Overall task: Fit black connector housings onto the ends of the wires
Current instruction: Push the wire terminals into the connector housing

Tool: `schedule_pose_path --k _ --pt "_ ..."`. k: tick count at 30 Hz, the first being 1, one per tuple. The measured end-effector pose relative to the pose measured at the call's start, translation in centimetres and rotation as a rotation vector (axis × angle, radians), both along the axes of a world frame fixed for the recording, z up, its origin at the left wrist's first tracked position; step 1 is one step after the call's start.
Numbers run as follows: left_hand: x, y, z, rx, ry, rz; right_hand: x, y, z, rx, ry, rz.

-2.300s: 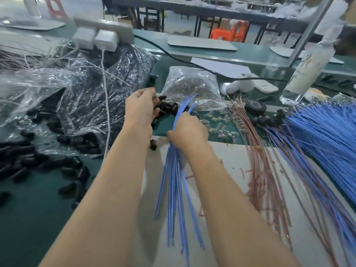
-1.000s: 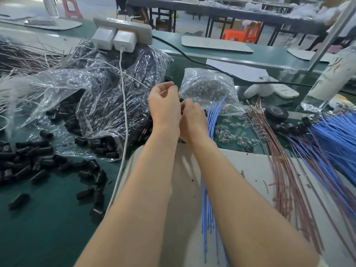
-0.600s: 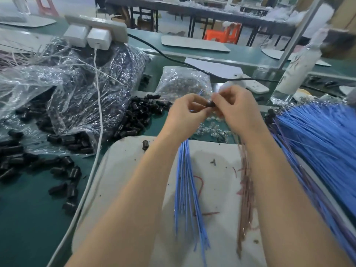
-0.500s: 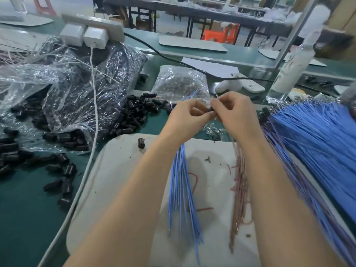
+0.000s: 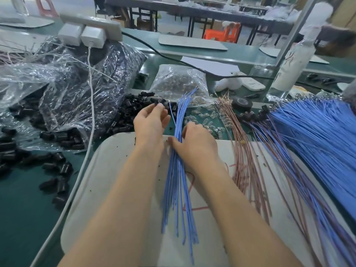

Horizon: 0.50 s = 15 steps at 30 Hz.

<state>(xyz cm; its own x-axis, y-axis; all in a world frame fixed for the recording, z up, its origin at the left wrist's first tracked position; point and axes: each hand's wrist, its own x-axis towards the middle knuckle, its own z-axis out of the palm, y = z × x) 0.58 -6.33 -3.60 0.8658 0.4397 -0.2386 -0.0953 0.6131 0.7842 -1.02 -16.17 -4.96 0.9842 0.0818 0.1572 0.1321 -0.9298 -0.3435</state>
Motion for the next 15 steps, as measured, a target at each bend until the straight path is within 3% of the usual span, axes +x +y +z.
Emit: schedule_pose_path --k 4,8,12,15 --pt "0.1 -0.6 -0.3 0.114 0.026 -0.04 0.4 -0.2 0.1 0.117 0.021 -0.052" --pt "0.3 -0.6 -0.6 0.215 0.123 -0.112 0.7 -1.3 0.6 0.386 0.033 -0.053" --pt "0.1 -0.7 -0.4 0.185 0.12 -0.2 1.0 -2.5 0.8 0.68 0.101 -0.051" --pt "-0.4 -1.0 0.1 0.176 0.083 -0.331 1.1 -2.3 0.4 0.719 0.118 -0.01"
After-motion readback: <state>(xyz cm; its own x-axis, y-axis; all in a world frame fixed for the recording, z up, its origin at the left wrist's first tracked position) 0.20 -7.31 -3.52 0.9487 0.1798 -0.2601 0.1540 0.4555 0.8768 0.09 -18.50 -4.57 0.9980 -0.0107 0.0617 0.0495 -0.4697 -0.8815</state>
